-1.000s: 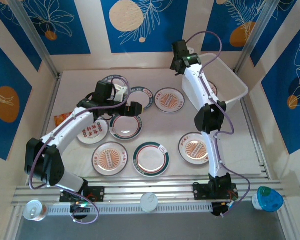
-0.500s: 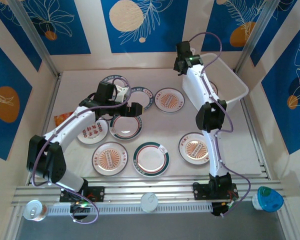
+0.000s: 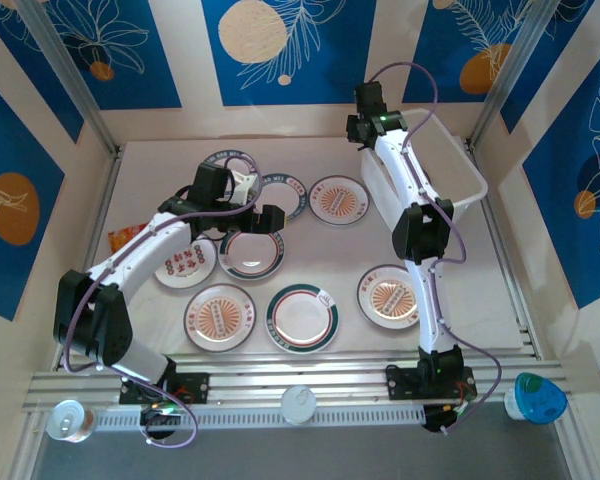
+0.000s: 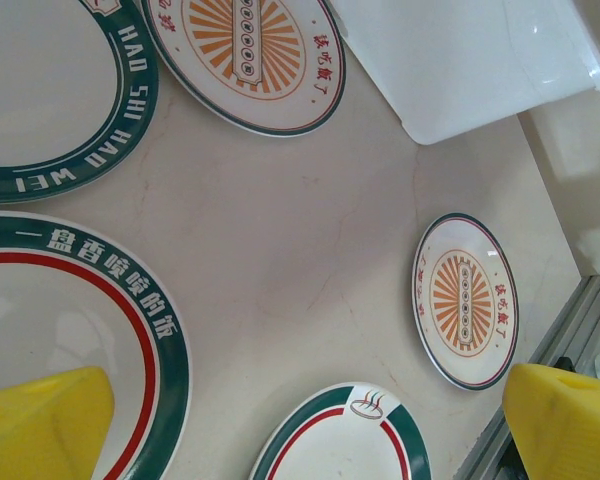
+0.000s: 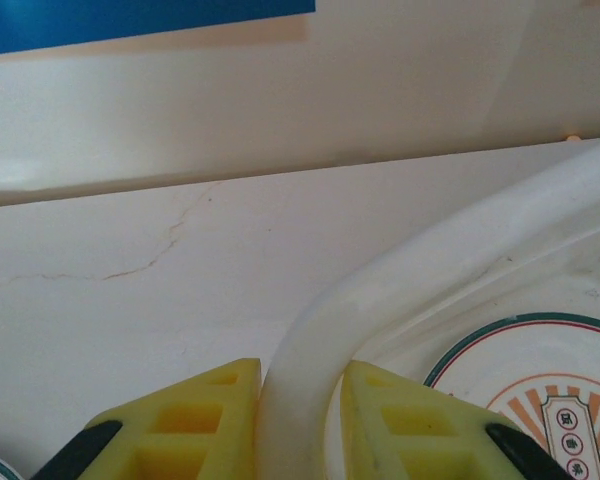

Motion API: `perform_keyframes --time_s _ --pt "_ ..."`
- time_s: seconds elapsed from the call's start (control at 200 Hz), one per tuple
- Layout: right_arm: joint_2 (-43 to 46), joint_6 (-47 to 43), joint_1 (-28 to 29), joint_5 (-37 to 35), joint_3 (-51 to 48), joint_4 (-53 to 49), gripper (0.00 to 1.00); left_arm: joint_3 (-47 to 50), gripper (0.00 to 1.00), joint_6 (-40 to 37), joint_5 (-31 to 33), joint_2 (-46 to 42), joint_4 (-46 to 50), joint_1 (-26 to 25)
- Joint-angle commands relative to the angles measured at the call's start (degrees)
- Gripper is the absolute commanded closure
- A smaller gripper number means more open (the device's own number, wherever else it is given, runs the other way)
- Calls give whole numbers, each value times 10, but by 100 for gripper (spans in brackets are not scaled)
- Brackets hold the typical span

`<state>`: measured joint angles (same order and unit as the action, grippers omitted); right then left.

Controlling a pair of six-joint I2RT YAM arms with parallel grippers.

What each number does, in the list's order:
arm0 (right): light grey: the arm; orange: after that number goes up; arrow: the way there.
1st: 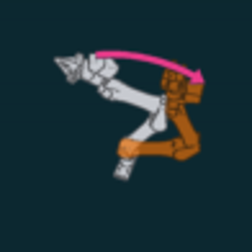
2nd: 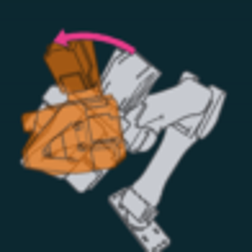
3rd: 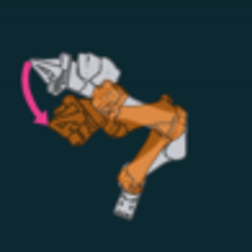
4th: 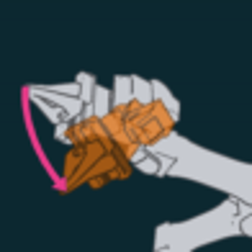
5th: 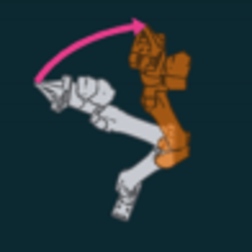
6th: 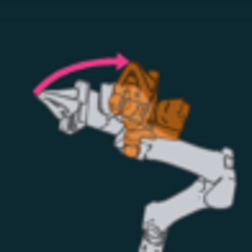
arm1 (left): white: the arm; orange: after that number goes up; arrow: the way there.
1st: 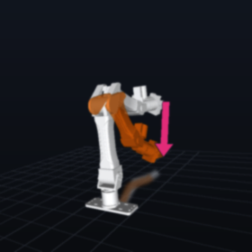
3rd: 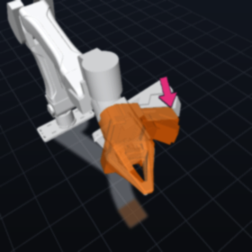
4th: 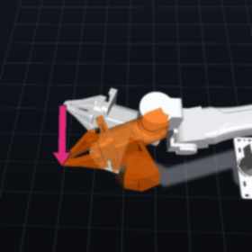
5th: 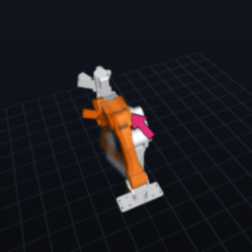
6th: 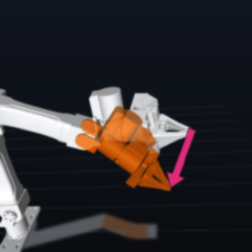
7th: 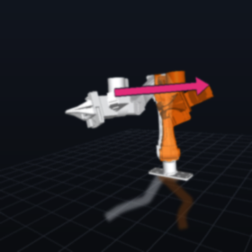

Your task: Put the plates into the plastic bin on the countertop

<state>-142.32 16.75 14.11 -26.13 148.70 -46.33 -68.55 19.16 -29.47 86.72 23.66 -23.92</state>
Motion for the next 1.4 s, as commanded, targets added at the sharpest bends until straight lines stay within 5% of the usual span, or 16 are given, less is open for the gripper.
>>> perform_keyframes --time_s 0.0,0.78,1.395 --pt "19 -50 3 45 -40 0 76 -10 0 3 3 -7 14 -3" --pt "115 -312 1 274 -188 75 88 -14 0 2 8 -10 20 -3" --pt "269 -404 -57 269 -423 151 93 -16 0 11 5 -14 16 -6"
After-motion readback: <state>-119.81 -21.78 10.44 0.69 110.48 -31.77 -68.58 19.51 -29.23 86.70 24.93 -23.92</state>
